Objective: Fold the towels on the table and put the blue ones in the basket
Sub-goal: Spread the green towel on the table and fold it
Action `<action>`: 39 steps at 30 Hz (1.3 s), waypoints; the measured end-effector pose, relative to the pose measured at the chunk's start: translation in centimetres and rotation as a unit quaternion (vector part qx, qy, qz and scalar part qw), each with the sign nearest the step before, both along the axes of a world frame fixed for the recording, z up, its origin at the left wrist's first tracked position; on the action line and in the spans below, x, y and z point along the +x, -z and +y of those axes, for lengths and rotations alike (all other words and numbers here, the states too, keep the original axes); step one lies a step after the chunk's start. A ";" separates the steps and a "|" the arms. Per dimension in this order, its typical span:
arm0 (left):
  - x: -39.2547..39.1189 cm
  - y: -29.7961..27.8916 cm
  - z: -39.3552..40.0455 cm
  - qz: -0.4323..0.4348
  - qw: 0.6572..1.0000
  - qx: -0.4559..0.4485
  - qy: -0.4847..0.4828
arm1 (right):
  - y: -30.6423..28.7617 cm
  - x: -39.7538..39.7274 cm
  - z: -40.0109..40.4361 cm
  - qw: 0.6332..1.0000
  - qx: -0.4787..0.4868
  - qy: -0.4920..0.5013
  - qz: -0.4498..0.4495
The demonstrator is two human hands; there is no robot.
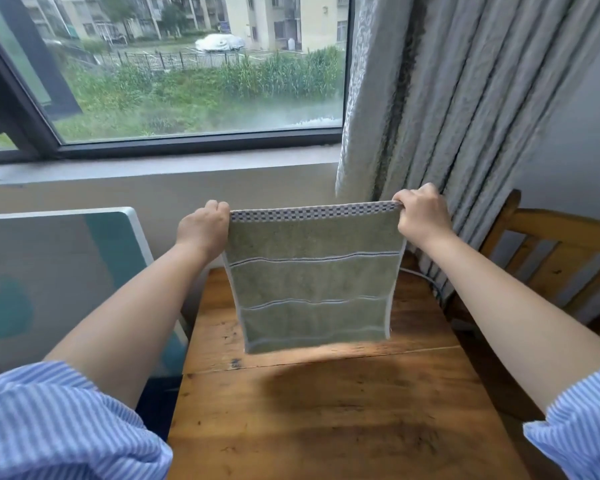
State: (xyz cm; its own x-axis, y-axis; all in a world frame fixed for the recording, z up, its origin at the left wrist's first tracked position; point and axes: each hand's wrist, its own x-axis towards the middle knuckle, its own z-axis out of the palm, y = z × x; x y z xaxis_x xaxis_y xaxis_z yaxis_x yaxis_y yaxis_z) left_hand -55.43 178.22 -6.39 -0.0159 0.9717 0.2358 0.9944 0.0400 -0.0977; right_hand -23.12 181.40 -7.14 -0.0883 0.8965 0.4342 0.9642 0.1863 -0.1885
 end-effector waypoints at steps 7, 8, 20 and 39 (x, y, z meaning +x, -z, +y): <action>-0.7 1.1 2.1 0.083 0.992 -0.096 0.018 | 1.0 -0.7 3.7 0.986 -0.166 0.002 0.007; -0.9 1.3 2.4 0.088 0.990 -0.106 0.010 | 1.3 -1.0 4.2 0.986 -0.164 -0.004 0.017; -3.7 3.5 3.0 -0.016 0.997 0.078 0.008 | 4.4 -2.7 4.6 0.976 0.143 -0.141 0.085; 0.3 24.7 -14.0 0.152 0.817 -0.525 0.181 | 26.8 1.1 -15.9 0.857 -0.370 -0.247 -0.261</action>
